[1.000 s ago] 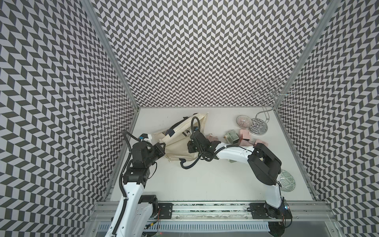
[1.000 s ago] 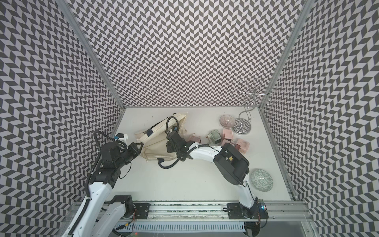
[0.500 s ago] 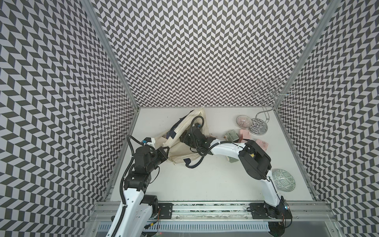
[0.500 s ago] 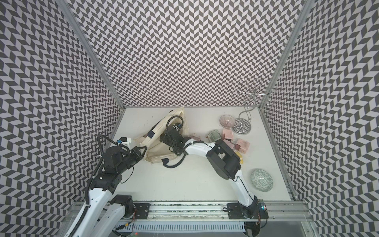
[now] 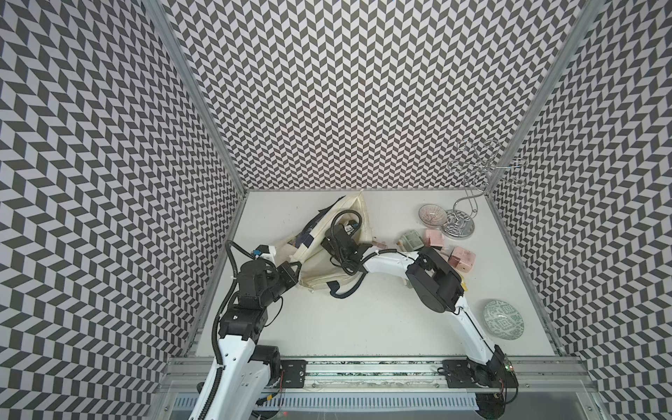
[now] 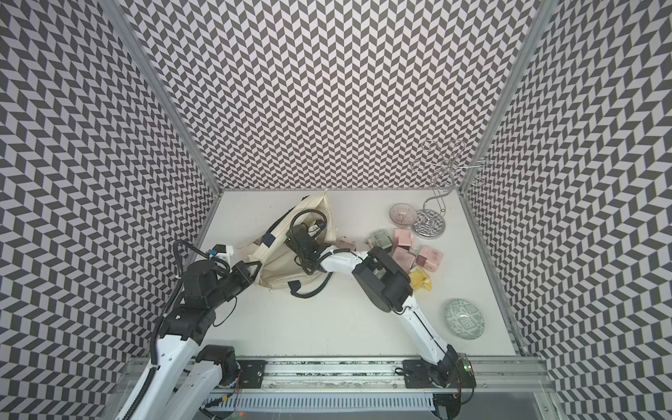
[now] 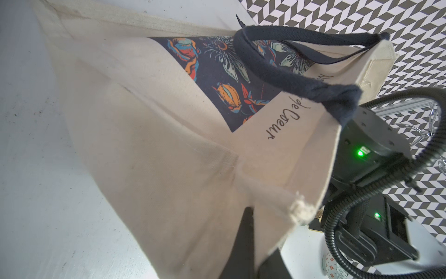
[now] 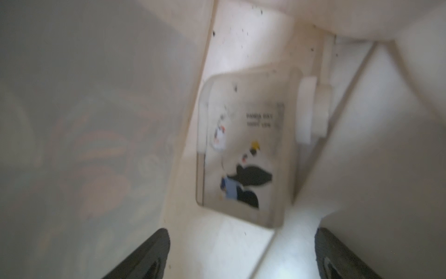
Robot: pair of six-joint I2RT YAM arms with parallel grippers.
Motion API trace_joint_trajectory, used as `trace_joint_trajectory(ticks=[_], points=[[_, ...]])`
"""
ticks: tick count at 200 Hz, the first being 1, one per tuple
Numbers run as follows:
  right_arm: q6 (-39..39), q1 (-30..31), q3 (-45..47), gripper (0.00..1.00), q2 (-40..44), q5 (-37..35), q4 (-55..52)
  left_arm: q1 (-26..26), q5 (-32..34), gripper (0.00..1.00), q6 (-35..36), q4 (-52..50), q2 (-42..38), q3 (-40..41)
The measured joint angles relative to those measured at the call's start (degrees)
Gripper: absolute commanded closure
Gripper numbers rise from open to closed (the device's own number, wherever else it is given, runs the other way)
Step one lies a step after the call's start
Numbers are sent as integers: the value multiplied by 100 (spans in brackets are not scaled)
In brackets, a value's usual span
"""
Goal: Take out the pencil sharpeners from the tote bags
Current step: Pick up the pencil sharpener from the canvas bag.
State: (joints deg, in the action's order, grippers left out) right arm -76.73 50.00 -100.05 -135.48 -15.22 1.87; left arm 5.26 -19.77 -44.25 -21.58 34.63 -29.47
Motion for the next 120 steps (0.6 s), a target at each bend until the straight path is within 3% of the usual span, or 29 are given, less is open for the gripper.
trace_joint_trajectory(ticks=[33,56,81,120], points=[[-308,-72,-1080,6,-595,-254,-573,0,-11,100,26,-76,-28,-2],[-479,-122,-1687,17,-909,-271,-1010,0,-20,100,48,-120,-72,-2],[-514,-155,-1746,39,-964,-302,-1158,2,-35,100,68,-151,-90,-2],[-330,-160,-1510,47,-848,-345,-857,0,-39,100,74,-166,-68,-2]])
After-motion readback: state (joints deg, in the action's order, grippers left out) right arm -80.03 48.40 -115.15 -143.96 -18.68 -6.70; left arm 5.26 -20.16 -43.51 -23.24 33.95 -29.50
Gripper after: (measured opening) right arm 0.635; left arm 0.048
